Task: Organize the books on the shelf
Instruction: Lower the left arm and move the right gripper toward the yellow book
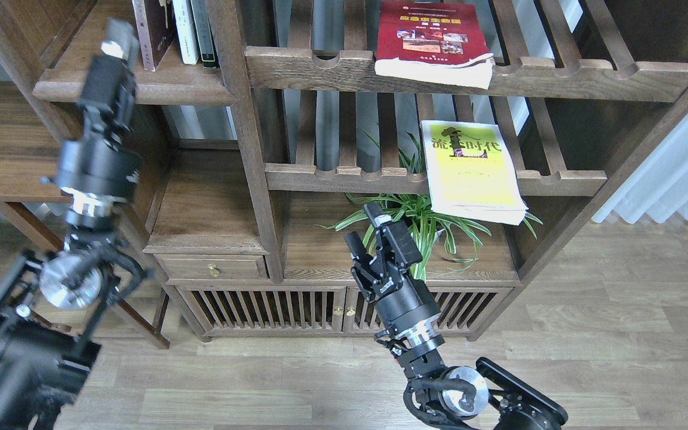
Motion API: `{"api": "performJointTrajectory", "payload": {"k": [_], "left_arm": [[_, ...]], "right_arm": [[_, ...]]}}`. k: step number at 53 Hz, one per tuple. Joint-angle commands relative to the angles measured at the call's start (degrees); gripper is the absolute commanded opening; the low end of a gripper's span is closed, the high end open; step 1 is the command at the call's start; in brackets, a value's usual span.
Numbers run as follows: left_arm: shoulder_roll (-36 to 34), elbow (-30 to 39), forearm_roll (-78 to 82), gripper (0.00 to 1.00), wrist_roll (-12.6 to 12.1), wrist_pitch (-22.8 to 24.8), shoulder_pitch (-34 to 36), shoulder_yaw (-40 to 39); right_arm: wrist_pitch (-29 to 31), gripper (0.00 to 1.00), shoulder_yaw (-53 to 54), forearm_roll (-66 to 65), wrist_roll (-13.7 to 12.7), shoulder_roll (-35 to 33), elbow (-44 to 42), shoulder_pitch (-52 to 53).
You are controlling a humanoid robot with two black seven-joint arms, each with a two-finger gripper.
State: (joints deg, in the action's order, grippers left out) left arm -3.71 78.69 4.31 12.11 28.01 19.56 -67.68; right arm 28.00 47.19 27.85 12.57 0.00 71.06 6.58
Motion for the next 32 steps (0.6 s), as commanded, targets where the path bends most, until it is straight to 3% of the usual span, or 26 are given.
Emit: {"api": "performJointTrajectory", "payload": {"k": [1,14,24,32], "left_arm": [[0.4,0.2,0.0,0.99,0.1,0.0,-3.1,2.1],[-0.1,0.3,0.3,0.99,0.5,0.0,-8.7,5.8],[0.4,-0.2,-0.1,0.99,0.5,0.0,-10.2,8.3],[3.4,-2.2,-0.6,0.93,0.7,0.0,-10.3,8.5]], "right_arm": [[0.0,0.98,1.2,0.1,0.0,0.0,-0.7,-0.1],[0.0,0.98,11.3,1.3,-0.1,0.0,-5.1,-1.0],[0.0,0.98,12.5,2.1,-0.1,0.0,-5.2,-1.5],[0.0,0.98,12.8,3.0,-0.2,0.0,-5.9,-1.7]]}}
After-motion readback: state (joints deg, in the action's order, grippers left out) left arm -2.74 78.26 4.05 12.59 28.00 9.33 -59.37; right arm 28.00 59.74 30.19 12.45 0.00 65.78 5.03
